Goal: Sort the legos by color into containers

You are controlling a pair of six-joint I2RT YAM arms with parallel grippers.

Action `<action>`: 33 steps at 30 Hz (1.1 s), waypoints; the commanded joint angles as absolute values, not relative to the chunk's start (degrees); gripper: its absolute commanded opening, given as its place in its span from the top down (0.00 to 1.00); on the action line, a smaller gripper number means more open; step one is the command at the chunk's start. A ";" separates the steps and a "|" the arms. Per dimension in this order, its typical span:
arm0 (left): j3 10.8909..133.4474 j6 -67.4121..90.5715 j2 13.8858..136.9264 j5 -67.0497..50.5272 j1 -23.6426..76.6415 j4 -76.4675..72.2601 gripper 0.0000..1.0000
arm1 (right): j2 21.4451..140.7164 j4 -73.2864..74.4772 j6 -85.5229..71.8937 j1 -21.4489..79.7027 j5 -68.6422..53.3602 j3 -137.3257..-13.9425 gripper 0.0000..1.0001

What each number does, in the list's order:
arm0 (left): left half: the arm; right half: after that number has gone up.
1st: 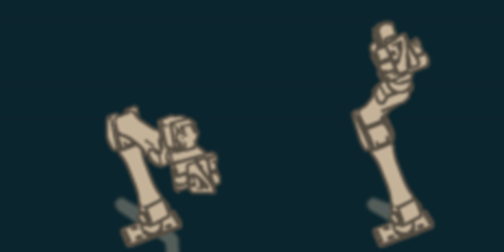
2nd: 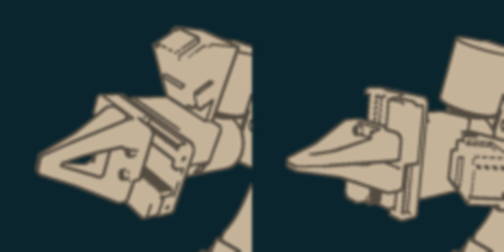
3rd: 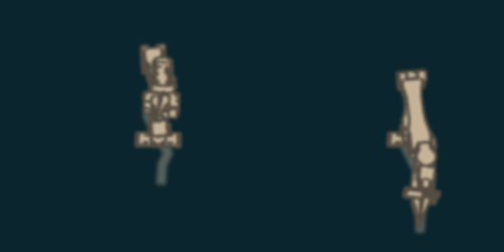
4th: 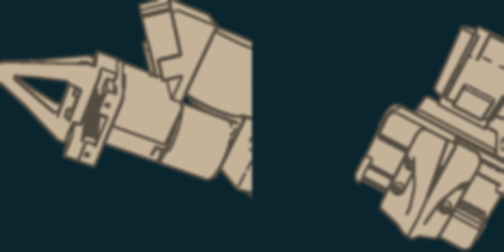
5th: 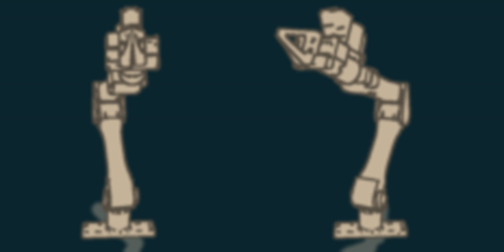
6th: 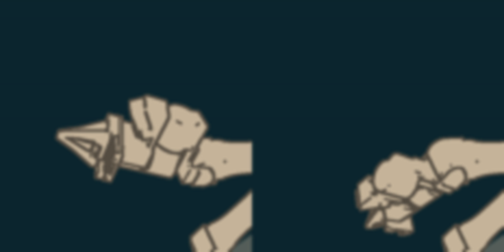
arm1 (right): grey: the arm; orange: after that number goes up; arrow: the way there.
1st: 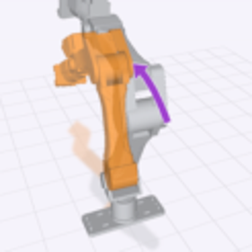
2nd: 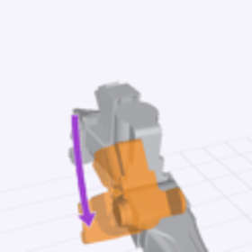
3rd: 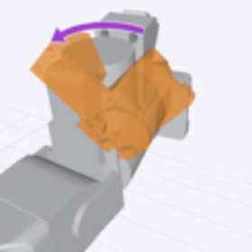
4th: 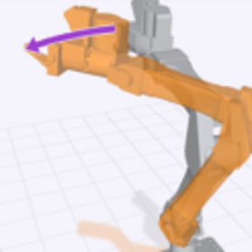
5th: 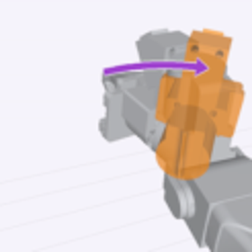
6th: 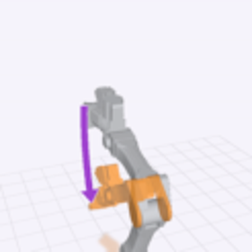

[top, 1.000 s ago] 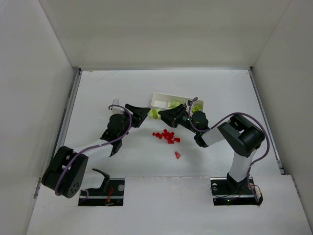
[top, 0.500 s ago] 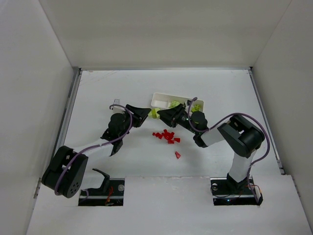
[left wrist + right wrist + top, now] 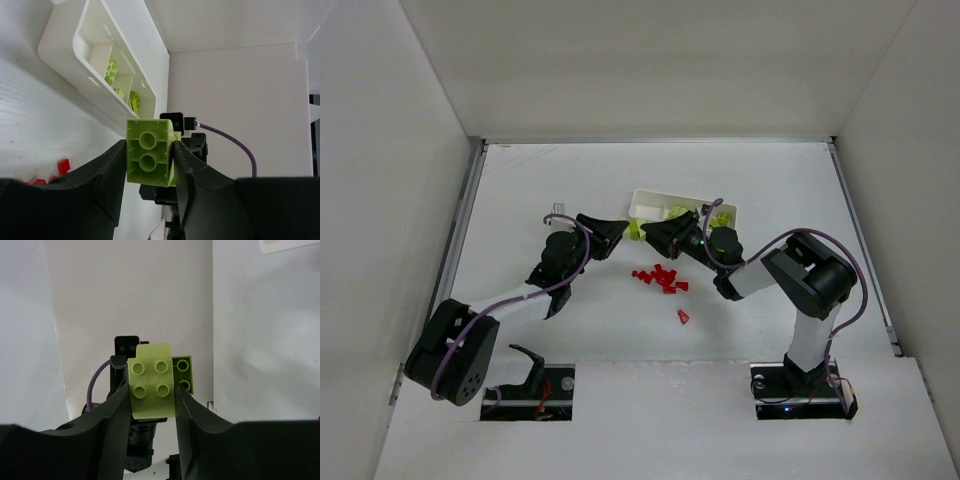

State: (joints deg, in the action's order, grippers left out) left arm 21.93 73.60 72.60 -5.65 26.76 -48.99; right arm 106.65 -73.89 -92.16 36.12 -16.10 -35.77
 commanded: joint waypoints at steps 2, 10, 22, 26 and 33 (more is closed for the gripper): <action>22.68 74.18 69.87 -7.12 26.06 -53.09 0.79 | 106.35 -91.05 -91.58 36.78 -15.12 -34.28 0.71; 21.09 73.92 67.06 -9.31 21.93 -52.65 0.82 | 103.54 -90.44 -90.35 33.09 -16.08 -31.20 0.71; 21.09 68.39 65.48 -10.29 22.54 -50.02 0.82 | 93.63 -68.52 -76.50 24.22 -20.74 -30.93 0.72; 21.27 63.03 63.55 -8.27 24.21 -45.98 0.82 | 87.03 -46.29 -60.51 22.89 -18.12 -35.84 0.71; 23.29 55.81 61.96 -5.10 28.60 -40.08 0.80 | 87.44 -16.72 -36.49 27.28 -2.04 -49.82 0.71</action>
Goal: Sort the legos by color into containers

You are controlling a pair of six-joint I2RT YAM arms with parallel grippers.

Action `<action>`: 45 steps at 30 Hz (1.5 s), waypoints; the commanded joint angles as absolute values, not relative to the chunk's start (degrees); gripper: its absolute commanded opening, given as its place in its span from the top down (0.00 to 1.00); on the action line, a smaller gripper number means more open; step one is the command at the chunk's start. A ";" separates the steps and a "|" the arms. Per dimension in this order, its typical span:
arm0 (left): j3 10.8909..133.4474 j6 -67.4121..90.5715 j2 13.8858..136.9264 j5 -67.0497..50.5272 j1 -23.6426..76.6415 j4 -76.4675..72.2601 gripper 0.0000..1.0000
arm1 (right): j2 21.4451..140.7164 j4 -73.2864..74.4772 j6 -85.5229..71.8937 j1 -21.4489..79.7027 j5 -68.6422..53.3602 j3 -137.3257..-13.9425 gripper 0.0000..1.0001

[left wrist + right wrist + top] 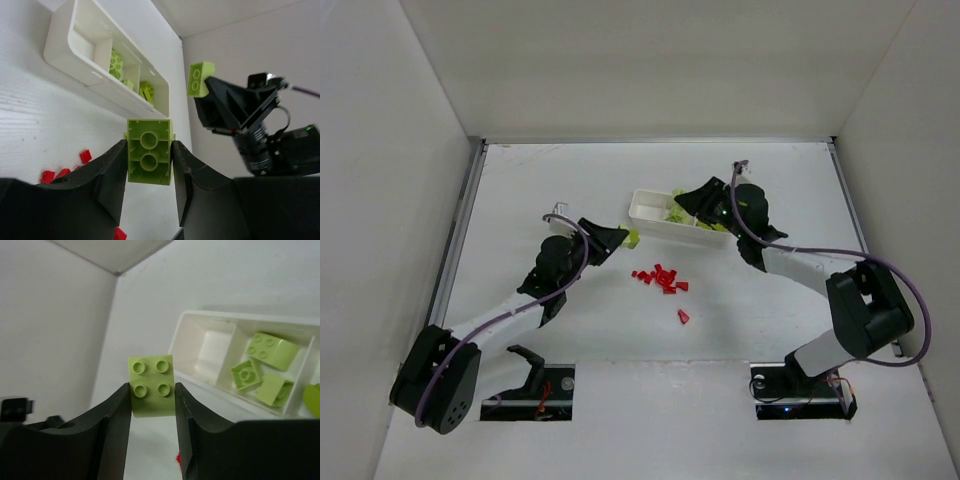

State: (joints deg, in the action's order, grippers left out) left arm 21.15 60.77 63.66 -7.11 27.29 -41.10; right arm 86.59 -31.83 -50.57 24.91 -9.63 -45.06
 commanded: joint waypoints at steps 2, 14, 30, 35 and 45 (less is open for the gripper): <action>23.82 55.11 62.31 -5.36 29.13 -39.73 0.80 | 88.94 -14.60 -34.29 28.60 0.43 -52.46 0.71; 25.22 56.42 64.25 -6.24 31.15 -40.43 0.80 | 95.80 -12.92 -33.39 29.13 2.72 -59.59 0.57; 24.78 68.55 72.24 -10.37 29.75 -55.54 0.79 | 74.02 -32.13 -50.60 32.56 -8.95 -38.34 0.37; 25.05 70.75 73.91 -10.64 30.01 -58.71 0.79 | 74.70 -47.17 -61.34 34.93 -13.18 -32.17 0.23; 26.10 79.88 73.92 -12.91 30.02 -60.12 0.79 | 79.36 -56.34 -63.55 35.37 -15.20 -30.85 0.21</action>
State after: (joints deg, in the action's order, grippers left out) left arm 23.77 75.48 75.09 -10.74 30.26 -55.37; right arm 79.64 -48.42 -62.57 34.98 -14.02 -30.89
